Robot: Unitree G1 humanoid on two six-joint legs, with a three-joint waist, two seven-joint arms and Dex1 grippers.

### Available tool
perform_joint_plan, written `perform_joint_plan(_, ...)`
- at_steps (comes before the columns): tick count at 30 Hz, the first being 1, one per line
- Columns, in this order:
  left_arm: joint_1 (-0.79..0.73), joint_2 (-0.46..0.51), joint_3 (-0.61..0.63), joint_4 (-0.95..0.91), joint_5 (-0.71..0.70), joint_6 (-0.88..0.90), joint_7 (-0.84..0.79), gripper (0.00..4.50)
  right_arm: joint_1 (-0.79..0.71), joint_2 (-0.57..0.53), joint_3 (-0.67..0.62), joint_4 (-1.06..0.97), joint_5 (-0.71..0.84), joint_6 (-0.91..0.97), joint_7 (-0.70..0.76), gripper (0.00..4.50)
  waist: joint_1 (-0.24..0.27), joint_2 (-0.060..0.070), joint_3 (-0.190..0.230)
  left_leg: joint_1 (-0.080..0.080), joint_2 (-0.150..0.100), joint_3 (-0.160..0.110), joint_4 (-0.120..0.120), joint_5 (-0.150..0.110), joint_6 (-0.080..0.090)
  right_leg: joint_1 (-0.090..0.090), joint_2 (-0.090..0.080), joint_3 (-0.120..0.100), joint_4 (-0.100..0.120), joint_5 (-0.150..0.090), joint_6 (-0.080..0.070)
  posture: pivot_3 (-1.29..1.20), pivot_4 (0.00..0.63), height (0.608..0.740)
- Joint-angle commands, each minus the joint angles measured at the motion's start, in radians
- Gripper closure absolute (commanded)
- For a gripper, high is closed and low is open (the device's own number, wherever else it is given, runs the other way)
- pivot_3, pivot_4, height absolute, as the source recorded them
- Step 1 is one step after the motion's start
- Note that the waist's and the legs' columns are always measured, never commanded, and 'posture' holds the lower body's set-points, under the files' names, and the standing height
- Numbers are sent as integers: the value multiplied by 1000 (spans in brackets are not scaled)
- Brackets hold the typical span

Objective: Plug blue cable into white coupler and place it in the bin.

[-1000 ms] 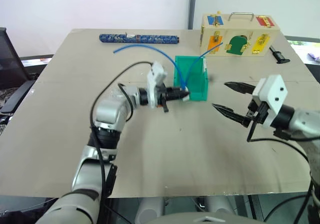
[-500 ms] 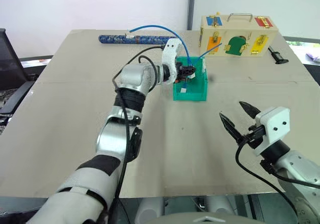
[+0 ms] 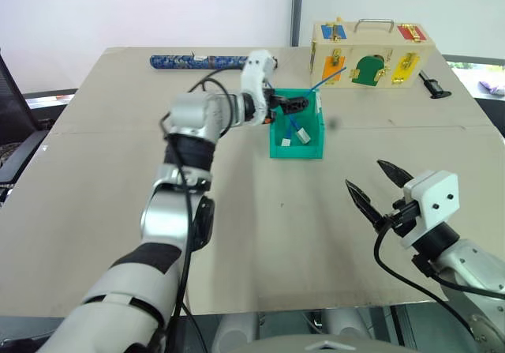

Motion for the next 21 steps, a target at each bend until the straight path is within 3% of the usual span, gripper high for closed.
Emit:
perform_joint_plan(1, 170, 79, 0, -346, -46, -72, -74, 64, -21, -26, -70, -28, 53, 12, 46, 1150, 0, 0, 0, 0, 0, 0, 0, 0, 0, 0, 0, 1, 0, 0, 0, 0, 150, 740)
perform_joint_plan(5, 431, 159, 22, -597, -87, -204, -175, 64, -27, -76, -155, 27, 117, -2, 135, 1150, 5, 0, 0, 1, 1, 0, -1, 0, 0, -1, 0, 3, 0, 0, 0, 0, 150, 740)
perform_joint_plan(9, 672, 242, 67, -708, -142, -289, -289, 64, 16, -138, -247, 114, 151, -34, 255, 1150, 10, 0, 0, 1, 0, 3, 0, 0, 0, 0, -1, 2, 0, 0, -1, 0, 150, 740)
perform_joint_plan(17, 1026, 421, 177, -755, -132, -444, -412, 64, 211, -229, -418, 274, 121, -155, 489, 1150, 10, 0, 0, 2, 1, 4, 0, 0, 0, 1, 0, 2, 0, -4, -2, 0, 150, 740)
perform_joint_plan(21, 1126, 481, 212, -706, -141, -482, -468, 64, 266, -254, -448, 307, 98, -189, 554, 1150, 9, 0, 0, 3, 3, 5, 0, 0, 0, 1, 0, 2, 0, -5, -1, 0, 150, 740)
